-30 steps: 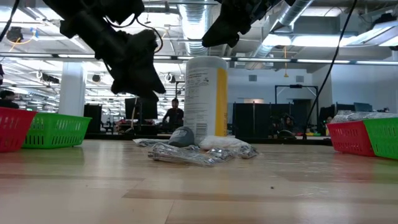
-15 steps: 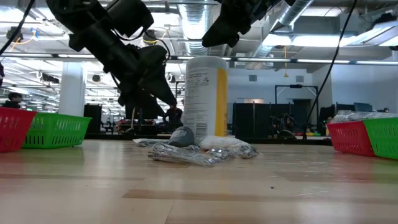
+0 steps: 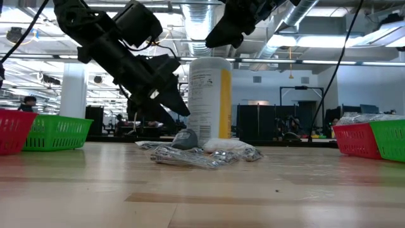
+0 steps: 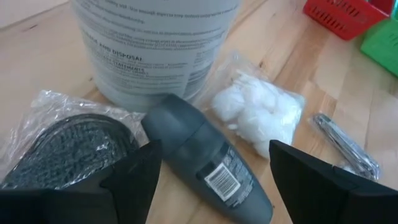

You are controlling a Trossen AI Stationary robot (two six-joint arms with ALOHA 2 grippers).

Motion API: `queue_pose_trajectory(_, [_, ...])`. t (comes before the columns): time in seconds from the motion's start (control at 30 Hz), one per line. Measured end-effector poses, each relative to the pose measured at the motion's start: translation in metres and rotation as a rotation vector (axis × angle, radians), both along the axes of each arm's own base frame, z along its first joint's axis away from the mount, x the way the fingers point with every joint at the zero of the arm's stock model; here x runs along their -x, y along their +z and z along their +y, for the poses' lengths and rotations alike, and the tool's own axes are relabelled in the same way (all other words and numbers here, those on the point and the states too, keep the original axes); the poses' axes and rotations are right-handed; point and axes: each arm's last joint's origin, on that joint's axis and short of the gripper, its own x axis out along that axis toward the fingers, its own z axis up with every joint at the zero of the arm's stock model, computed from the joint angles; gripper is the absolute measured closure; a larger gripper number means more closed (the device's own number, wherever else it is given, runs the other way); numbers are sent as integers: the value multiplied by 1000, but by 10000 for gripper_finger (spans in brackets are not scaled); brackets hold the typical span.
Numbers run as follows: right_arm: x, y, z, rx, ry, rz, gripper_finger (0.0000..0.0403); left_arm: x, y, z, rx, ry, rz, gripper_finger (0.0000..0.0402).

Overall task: Pick & Place Travel size toiletries
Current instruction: Put the gray deodorant into the left green bin

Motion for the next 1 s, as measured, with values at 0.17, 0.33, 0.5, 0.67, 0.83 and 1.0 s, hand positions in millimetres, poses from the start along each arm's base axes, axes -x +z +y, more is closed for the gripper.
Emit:
queue_pose_trajectory(0.17, [0,0,0,0,0,-1,321,0,0,0,5,29,-12,114])
queue_pose_trajectory(0.33, [0,0,0,0,1,0,321,0,1,1,10,50,-21,114])
queue_pose_trajectory(0.5, [0,0,0,0,1,-1,321,0,1,1,2,67,-22,114])
queue_pose_trajectory(0.67, [0,0,0,0,1,-1,321,0,-1,2,8,96,-26,114])
queue_pose_trajectory(0.83, [0,0,0,0,0,-1,321,-5,-12,0,31,110,-3,114])
queue_pose_trajectory(1.0, [0,0,0,0,0,-1,321,-21,-18,-4,32,98,1,114])
